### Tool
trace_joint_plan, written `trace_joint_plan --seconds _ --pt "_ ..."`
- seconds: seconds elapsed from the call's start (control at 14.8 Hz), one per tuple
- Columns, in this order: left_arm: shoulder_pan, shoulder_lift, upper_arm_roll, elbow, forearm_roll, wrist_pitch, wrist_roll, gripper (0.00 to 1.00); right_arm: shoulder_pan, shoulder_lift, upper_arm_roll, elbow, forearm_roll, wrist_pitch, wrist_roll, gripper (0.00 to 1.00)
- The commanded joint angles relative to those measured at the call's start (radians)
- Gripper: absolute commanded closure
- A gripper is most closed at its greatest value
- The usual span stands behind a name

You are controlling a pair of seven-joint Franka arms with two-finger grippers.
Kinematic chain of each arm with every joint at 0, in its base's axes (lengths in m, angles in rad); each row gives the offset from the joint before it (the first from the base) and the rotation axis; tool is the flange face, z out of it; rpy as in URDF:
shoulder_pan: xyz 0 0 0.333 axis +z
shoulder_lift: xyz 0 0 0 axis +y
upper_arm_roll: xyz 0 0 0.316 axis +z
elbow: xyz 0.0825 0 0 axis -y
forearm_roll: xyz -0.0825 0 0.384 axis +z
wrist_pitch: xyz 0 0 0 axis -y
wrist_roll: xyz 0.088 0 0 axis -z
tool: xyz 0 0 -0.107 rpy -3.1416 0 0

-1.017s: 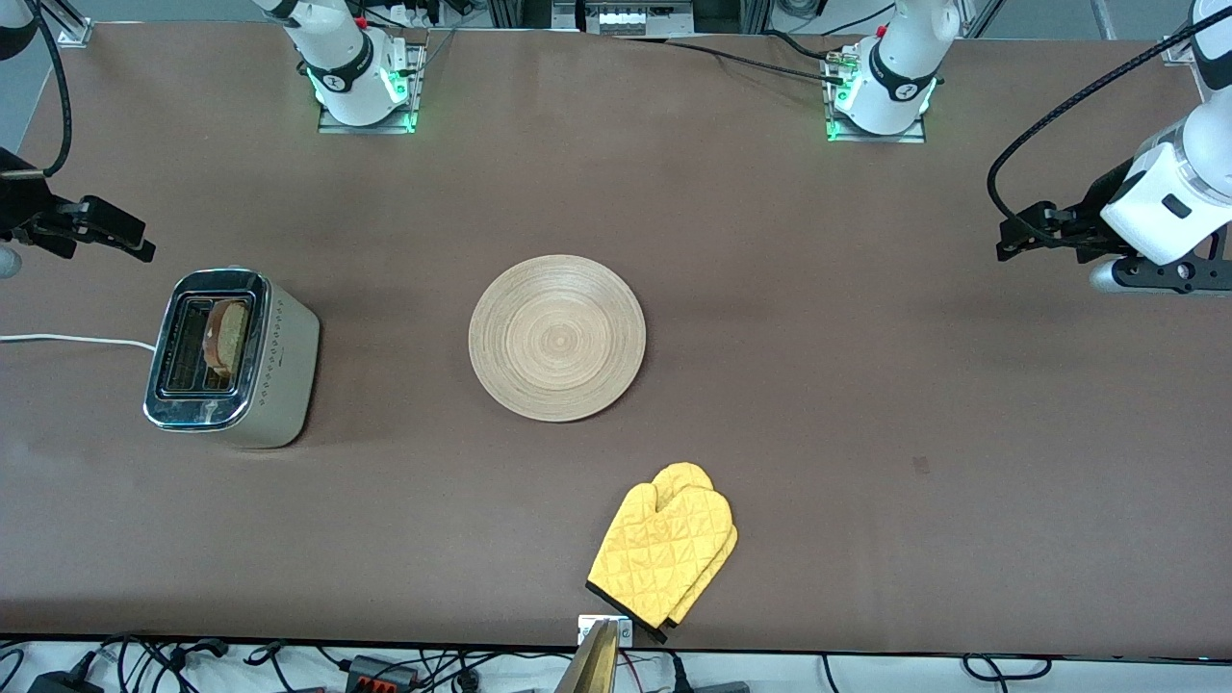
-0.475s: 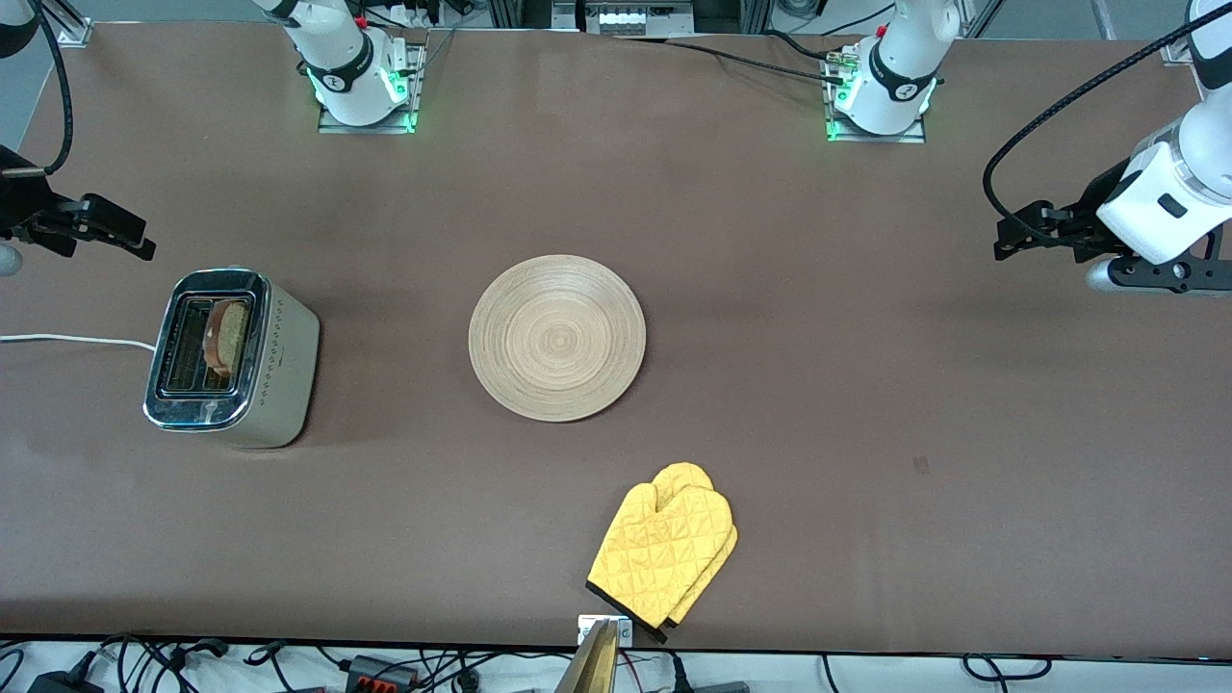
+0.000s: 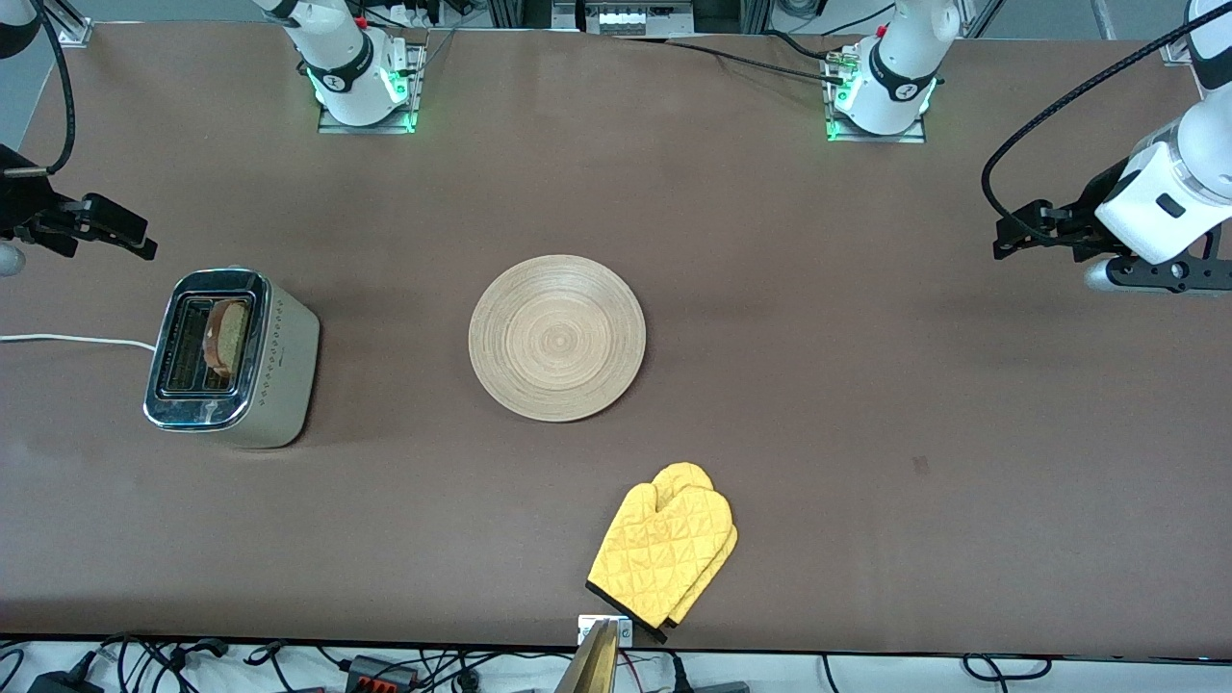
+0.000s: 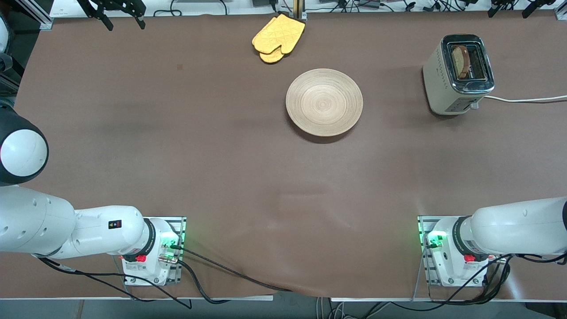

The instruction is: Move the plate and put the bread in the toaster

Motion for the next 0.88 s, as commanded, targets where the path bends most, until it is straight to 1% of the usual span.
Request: trace_joint_plan --seconds 0.0,0.81 --pt "0.005 -0.007 -0.005 0.002 -0.01 -0.013 0.019 0.0 -0.008 -0.021 0.013 -0.021 -0.015 0.001 -0.013 0.0" --pt "0.005 -0.007 -0.005 0.004 -0.01 -0.013 0.02 0.0 -0.005 -0.023 0.014 -0.023 -0.033 0.012 -0.013 0.0"
